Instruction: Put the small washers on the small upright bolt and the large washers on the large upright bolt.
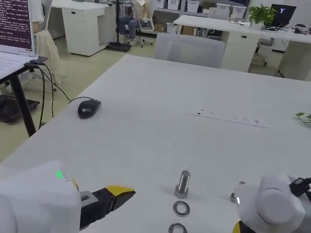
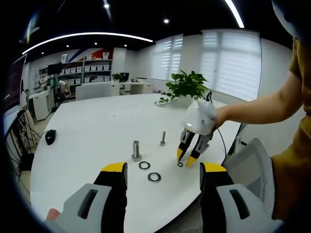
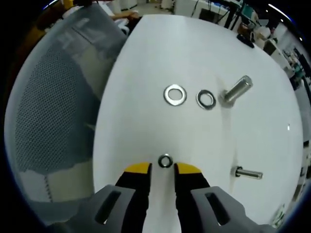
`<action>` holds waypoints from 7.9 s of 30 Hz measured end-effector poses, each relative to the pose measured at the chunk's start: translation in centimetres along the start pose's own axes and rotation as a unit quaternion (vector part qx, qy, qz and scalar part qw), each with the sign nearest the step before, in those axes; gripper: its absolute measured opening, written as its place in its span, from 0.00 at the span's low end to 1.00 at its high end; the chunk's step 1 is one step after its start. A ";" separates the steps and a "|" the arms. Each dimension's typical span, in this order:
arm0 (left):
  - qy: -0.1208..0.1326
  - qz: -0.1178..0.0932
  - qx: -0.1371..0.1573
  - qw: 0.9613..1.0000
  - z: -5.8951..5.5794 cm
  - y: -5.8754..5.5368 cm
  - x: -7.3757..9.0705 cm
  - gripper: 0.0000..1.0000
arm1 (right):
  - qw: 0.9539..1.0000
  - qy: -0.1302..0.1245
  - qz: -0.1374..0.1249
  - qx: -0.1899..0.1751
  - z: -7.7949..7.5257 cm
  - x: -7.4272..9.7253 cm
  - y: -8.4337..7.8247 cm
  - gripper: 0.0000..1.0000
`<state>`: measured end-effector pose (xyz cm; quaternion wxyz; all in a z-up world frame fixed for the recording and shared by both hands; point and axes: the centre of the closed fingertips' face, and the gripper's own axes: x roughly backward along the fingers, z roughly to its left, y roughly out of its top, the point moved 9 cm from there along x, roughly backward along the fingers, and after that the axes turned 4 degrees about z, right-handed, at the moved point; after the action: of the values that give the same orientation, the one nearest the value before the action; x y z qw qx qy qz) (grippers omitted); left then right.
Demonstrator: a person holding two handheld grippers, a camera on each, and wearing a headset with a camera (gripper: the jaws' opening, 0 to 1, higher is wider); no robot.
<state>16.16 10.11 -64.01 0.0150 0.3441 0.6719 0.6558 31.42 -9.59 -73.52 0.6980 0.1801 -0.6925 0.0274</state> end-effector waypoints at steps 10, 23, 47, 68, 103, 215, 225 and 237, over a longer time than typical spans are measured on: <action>0.003 -0.002 0.007 1.000 0.2 0.0 -0.3 0.59 | 1.000 0.007 -0.004 -0.005 -0.3 -0.4 0.1 0.20; 0.007 -0.002 0.014 1.000 0.3 -0.2 -0.5 0.59 | 1.000 0.003 -0.006 0.010 -0.2 -0.4 0.1 0.15; 0.009 0.002 0.012 1.000 0.1 -0.3 -0.5 0.59 | 1.000 -0.010 -0.009 -0.002 -1.7 1.5 -0.5 0.12; 0.008 0.005 0.016 1.000 0.1 -0.3 -0.9 0.59 | 0.996 -0.080 -0.011 -0.030 -6.7 6.4 -2.3 0.12; 0.026 0.008 0.033 0.999 0.6 -0.4 -1.3 0.59 | 0.997 -0.082 -0.001 -0.012 -10.2 5.6 -1.8 0.12; 0.025 -0.008 0.016 1.000 0.5 -0.2 0.3 0.59 | 0.997 0.023 -0.054 0.058 -2.4 -2.6 8.1 0.29; 0.030 -0.011 0.021 0.999 0.7 -0.1 0.2 0.59 | 0.995 0.031 -0.041 0.085 -2.5 -2.7 8.9 0.29; 0.027 -0.006 0.020 0.999 0.6 -0.2 0.1 0.59 | 0.993 0.033 -0.031 0.105 -2.2 -2.6 9.1 0.25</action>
<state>16.34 10.71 -64.24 -0.0054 0.3226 0.6868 0.6513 30.86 0.11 -74.08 0.6985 0.2728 -0.6562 0.0843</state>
